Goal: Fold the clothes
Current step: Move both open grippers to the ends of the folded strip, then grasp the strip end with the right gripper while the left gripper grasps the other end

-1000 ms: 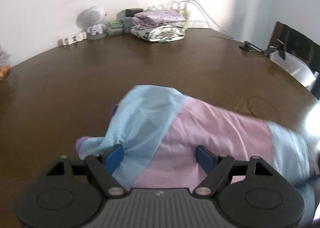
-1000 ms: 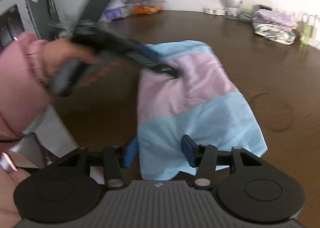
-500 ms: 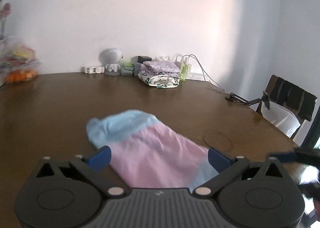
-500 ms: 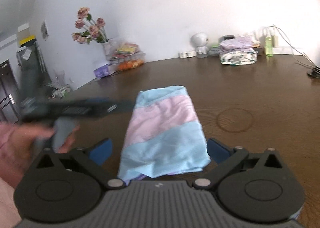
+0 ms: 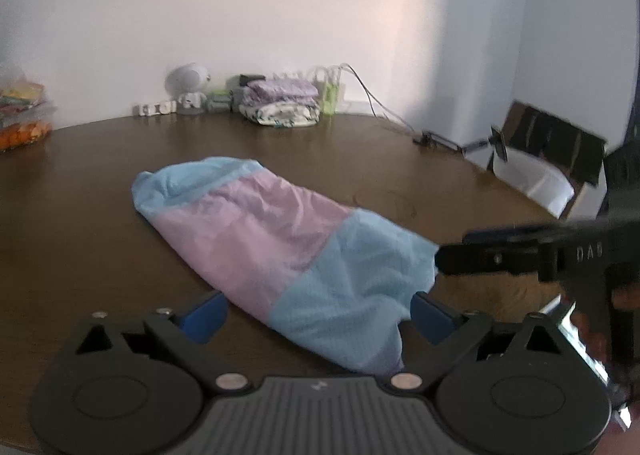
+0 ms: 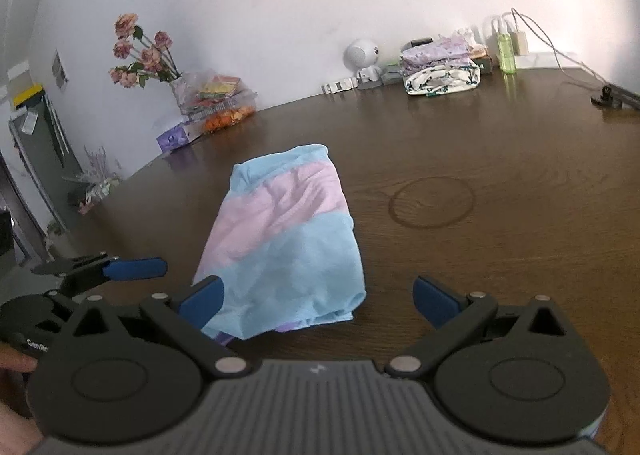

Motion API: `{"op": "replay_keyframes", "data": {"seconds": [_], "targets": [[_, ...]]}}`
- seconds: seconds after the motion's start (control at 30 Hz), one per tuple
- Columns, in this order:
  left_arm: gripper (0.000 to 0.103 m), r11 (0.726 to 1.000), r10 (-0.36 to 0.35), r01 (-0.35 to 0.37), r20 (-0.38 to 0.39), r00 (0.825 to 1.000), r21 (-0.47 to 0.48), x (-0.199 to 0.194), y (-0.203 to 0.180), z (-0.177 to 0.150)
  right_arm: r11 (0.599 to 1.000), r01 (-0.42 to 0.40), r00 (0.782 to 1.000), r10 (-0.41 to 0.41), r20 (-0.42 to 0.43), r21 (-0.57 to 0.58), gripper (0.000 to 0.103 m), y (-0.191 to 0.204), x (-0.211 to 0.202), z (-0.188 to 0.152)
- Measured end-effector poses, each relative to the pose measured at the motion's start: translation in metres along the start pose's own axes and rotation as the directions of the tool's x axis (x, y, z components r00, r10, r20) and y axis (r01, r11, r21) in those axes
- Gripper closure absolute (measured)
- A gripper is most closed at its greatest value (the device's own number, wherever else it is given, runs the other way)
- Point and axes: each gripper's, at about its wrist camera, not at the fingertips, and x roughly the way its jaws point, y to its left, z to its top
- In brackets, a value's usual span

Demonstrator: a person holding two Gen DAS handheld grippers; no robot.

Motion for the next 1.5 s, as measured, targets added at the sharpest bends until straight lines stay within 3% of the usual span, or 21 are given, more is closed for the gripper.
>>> {"op": "replay_keyframes", "data": {"seconds": [0.17, 0.43, 0.63, 0.67, 0.77, 0.87, 0.93, 1.1, 1.27, 1.37, 1.43, 1.5], "targets": [[0.007, 0.987, -0.005, 0.01, -0.029, 1.0, 0.163, -0.002, -0.019, -0.011, 0.995, 0.043, 0.999, -0.041, 0.018, -0.086, 0.0, 0.002, -0.001, 0.003], [0.029, 0.952, 0.005, 0.013, -0.061, 0.998, 0.305, 0.007, -0.037, -0.014, 0.992, 0.066, 0.997, -0.062, 0.034, -0.111, 0.0, 0.001, 0.001, 0.003], [0.075, 0.947, -0.005, 0.03, -0.078, 0.997, 0.319, 0.014, -0.036, -0.009, 0.989, 0.071, 0.997, -0.067, 0.04, -0.133, 0.0, -0.003, -0.003, -0.001], [0.091, 0.946, 0.001, 0.025, -0.08, 0.997, 0.322, 0.015, -0.035, -0.008, 0.986, 0.069, 0.997, -0.063, 0.04, -0.15, 0.0, -0.003, -0.004, -0.002], [0.097, 0.946, -0.004, 0.033, -0.091, 0.996, 0.321, 0.018, -0.03, -0.003, 0.964, 0.066, 0.997, -0.056, 0.044, -0.258, 0.0, 0.004, -0.008, -0.003], [0.098, 0.948, -0.013, 0.04, -0.089, 0.996, 0.315, 0.017, -0.024, 0.007, 0.894, 0.064, 0.998, -0.048, 0.048, -0.443, 0.0, 0.019, -0.01, -0.005], [0.099, 0.95, -0.013, 0.037, -0.078, 0.997, 0.311, 0.016, -0.021, 0.016, 0.808, 0.062, 0.998, -0.043, 0.046, -0.585, 0.0, 0.034, -0.007, -0.008], [0.099, 0.956, -0.017, 0.033, -0.055, 0.998, 0.292, 0.015, -0.014, 0.039, 0.632, 0.077, 0.997, -0.057, 0.053, -0.771, 0.0, 0.058, 0.013, -0.015], [0.099, 0.96, -0.03, 0.043, -0.051, 0.998, 0.277, 0.011, -0.009, 0.048, 0.42, 0.087, 0.996, -0.069, 0.064, -0.903, 0.0, 0.08, 0.035, -0.022], [0.099, 0.962, -0.036, 0.048, -0.048, 0.998, 0.27, 0.009, -0.007, 0.052, 0.339, 0.1, 0.994, -0.083, 0.077, -0.936, 0.005, 0.087, 0.045, -0.022], [0.099, 0.963, -0.04, 0.051, -0.047, 0.998, 0.265, 0.007, -0.005, 0.054, 0.285, 0.096, 0.992, -0.101, 0.07, -0.954, 0.016, 0.091, 0.051, -0.02], [0.099, 0.964, -0.044, 0.054, -0.045, 0.998, 0.261, 0.005, -0.003, 0.056, 0.227, 0.082, 0.992, -0.112, 0.058, -0.971, 0.016, 0.092, 0.055, -0.018]]}}
